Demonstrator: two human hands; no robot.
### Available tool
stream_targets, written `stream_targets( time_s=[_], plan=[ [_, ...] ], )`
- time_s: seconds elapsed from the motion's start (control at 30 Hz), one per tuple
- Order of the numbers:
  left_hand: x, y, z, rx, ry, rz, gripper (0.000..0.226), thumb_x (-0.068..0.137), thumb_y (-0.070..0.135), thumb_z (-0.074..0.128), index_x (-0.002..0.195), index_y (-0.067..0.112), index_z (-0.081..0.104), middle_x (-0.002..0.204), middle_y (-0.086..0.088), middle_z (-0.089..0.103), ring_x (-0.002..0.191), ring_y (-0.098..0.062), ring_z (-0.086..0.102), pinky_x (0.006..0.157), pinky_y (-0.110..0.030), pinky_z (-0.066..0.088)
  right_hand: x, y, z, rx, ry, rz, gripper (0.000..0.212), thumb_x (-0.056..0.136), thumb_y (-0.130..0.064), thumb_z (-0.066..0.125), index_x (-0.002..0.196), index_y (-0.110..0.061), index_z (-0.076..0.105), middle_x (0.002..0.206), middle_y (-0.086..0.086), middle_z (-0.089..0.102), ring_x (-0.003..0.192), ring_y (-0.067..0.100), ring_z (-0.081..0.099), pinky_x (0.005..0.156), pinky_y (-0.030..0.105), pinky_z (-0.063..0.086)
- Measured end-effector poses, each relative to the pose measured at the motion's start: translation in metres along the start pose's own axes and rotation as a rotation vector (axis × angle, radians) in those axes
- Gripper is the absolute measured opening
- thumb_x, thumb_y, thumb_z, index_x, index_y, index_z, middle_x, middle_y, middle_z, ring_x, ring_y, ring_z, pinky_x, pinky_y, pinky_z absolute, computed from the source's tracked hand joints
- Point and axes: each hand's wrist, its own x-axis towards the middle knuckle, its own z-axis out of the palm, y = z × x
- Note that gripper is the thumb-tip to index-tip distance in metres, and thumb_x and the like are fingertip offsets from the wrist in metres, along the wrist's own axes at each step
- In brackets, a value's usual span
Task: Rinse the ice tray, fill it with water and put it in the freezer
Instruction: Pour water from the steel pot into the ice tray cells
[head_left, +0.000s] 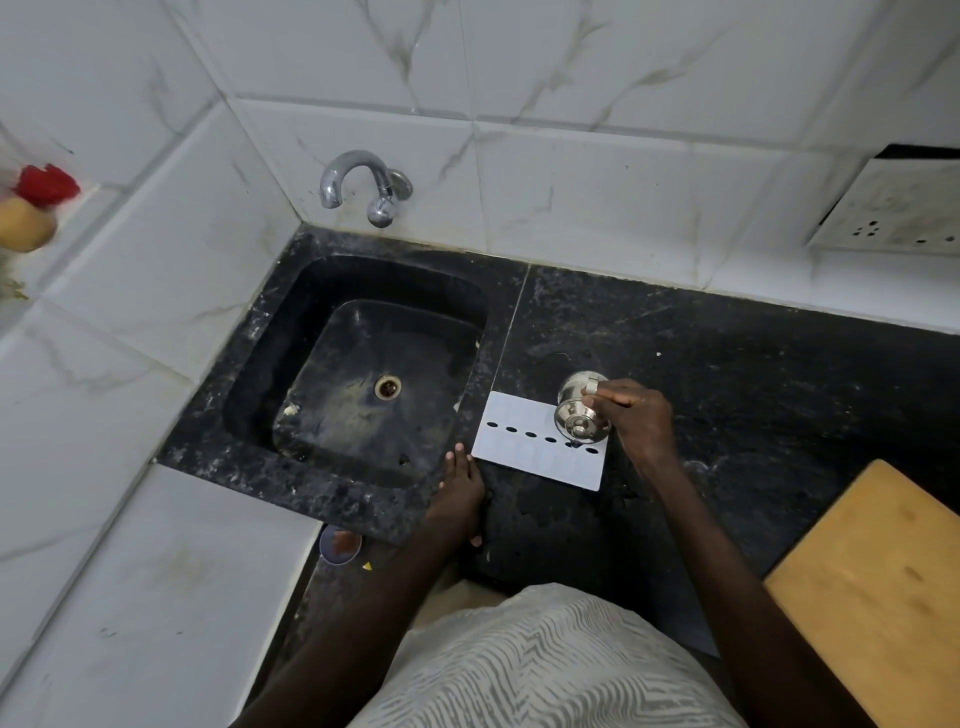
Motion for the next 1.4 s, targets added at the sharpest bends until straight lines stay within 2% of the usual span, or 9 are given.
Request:
stream_targets(
  time_s=[0.17,0.43,0.6,0.8,0.97,1.27,1.4],
  plan=[
    [-0.001,0.001,-0.001,0.015,0.001,0.001,0.142,0.066,0.013,0.095,0.157,-0.009,-0.012,0.165,-0.027,-0.024,0.156,-0.043,-0.015,0.125,-0.056,0.025,0.005,0.006,0.0,-0.012,0.019,0.04,0.019,0.076,-0.002,0.086,0.094,-0.007,0.082,0.094,0.004,0.077,0.084,0.016,0.073,0.077,0.029,0.057],
    [-0.002,0.001,-0.002,0.014,-0.007,-0.002,0.143,0.066,0.012,0.095,0.157,-0.009,-0.013,0.165,-0.026,-0.027,0.155,-0.044,-0.016,0.125,-0.056,0.024,0.007,-0.003,0.012,0.148,0.066,0.231,0.02,0.075,-0.005,0.086,0.095,-0.005,0.082,0.092,0.008,0.08,0.078,0.016,0.072,0.075,0.03,0.057],
    [0.0,0.0,0.001,0.016,0.022,-0.006,0.135,0.072,0.013,0.091,0.158,-0.008,-0.011,0.166,-0.025,-0.025,0.156,-0.043,-0.015,0.124,-0.056,0.026,0.007,-0.008,0.02,0.115,0.06,0.206,0.02,0.075,-0.004,0.087,0.095,-0.005,0.081,0.093,0.008,0.078,0.077,0.014,0.071,0.075,0.03,0.055],
    [-0.004,0.002,-0.002,0.011,0.015,0.0,0.141,0.067,0.012,0.094,0.158,-0.008,-0.011,0.166,-0.026,-0.023,0.156,-0.043,-0.014,0.125,-0.055,0.025,0.009,-0.009,0.027,0.029,0.028,0.124,0.019,0.075,-0.006,0.088,0.086,-0.02,0.083,0.094,0.002,0.079,0.091,0.022,0.074,0.086,0.039,0.06],
    [-0.007,0.003,-0.006,-0.004,-0.003,0.001,0.143,0.064,0.011,0.095,0.158,-0.009,-0.011,0.165,-0.027,-0.024,0.156,-0.043,-0.016,0.125,-0.055,0.023,0.008,-0.015,0.032,-0.024,0.007,0.056,0.019,0.076,-0.001,0.086,0.095,-0.005,0.082,0.096,0.006,0.077,0.091,0.022,0.074,0.087,0.041,0.06],
    [-0.009,0.003,-0.007,-0.005,0.012,0.003,0.14,0.066,0.011,0.094,0.158,-0.009,-0.009,0.166,-0.026,-0.023,0.156,-0.042,-0.015,0.125,-0.055,0.024,0.005,-0.025,0.034,-0.04,-0.03,0.026,0.024,0.077,0.001,0.084,0.095,-0.015,0.081,0.091,-0.006,0.075,0.085,0.012,0.072,0.085,0.036,0.06],
    [-0.01,0.004,-0.008,-0.009,0.016,0.003,0.139,0.066,0.009,0.094,0.158,-0.008,-0.009,0.166,-0.024,-0.023,0.156,-0.042,-0.015,0.125,-0.056,0.024,0.01,-0.022,0.034,-0.065,-0.021,0.042,0.019,0.078,-0.002,0.085,0.094,-0.011,0.082,0.09,-0.006,0.075,0.085,0.014,0.072,0.085,0.037,0.06]
  ],
)
